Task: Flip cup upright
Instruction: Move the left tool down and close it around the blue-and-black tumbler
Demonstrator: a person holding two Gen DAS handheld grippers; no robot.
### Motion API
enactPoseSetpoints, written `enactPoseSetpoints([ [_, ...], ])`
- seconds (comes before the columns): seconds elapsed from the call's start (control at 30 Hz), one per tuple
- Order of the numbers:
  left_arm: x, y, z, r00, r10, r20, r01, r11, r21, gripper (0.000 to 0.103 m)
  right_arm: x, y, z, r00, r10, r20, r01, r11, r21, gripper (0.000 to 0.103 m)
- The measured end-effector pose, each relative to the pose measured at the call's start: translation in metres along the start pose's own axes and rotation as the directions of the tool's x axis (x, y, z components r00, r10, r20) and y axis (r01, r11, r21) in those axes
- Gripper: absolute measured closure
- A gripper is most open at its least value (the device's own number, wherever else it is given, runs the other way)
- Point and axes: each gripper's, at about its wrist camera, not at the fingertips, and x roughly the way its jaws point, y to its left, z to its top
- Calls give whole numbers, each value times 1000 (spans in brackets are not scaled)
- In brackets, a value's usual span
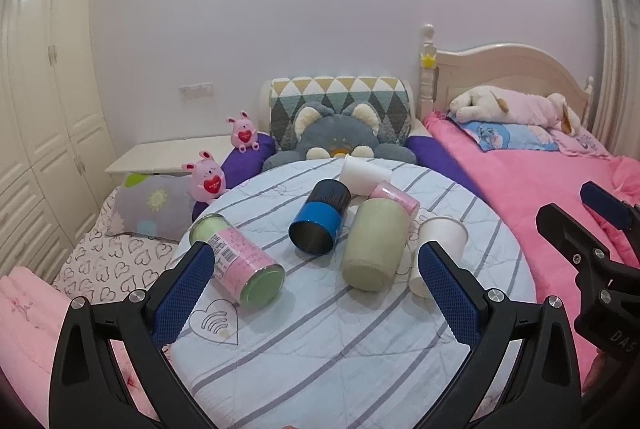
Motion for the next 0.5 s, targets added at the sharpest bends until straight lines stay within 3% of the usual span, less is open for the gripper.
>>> enactPoseSetpoints([
  [0.27,30,-3,9,999,-33,-21,33,999,-16,0,22,-7,2,1000,6,-15,-6,1000,3,17],
  [0.5,76,3,22,990,-81,-116,76,996,-40,0,50,-13,4,999,16,-45,-15,1000,15,17],
])
